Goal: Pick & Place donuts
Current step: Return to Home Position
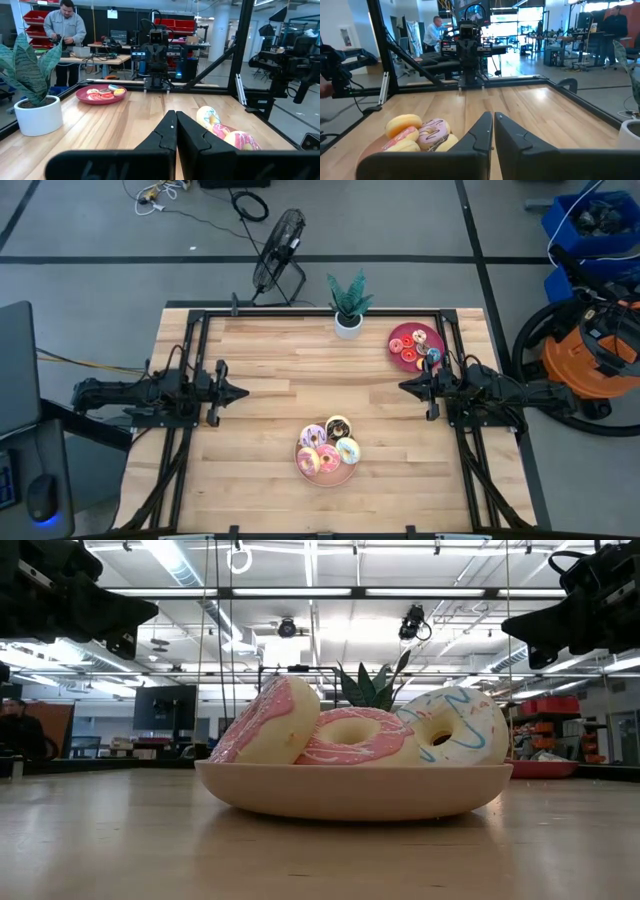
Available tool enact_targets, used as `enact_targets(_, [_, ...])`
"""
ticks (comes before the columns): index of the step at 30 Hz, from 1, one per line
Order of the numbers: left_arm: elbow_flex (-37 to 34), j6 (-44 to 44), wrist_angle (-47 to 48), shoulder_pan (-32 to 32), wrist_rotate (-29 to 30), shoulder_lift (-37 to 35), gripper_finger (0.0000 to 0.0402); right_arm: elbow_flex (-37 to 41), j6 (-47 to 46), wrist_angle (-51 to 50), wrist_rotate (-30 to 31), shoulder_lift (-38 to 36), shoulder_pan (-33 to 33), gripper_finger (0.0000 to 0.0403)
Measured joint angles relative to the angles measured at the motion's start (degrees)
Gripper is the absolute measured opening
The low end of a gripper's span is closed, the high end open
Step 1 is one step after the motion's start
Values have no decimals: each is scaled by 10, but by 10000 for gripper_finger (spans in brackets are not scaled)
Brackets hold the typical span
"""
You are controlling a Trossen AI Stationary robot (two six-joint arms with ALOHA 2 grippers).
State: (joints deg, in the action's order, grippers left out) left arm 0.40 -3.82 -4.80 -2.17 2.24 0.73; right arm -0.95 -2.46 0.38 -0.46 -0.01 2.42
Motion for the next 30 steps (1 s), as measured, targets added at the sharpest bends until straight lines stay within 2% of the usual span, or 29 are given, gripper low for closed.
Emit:
enact_targets(13, [0,0,0,0,0,0,7,0,0,0,0,0,0,29])
enact_targets(20, [2,0,-13,-58,20,60,7,0,0,0,0,0,0,29])
enact_targets(30, [2,0,-8,-62,19,71,7,0,0,0,0,0,0,29])
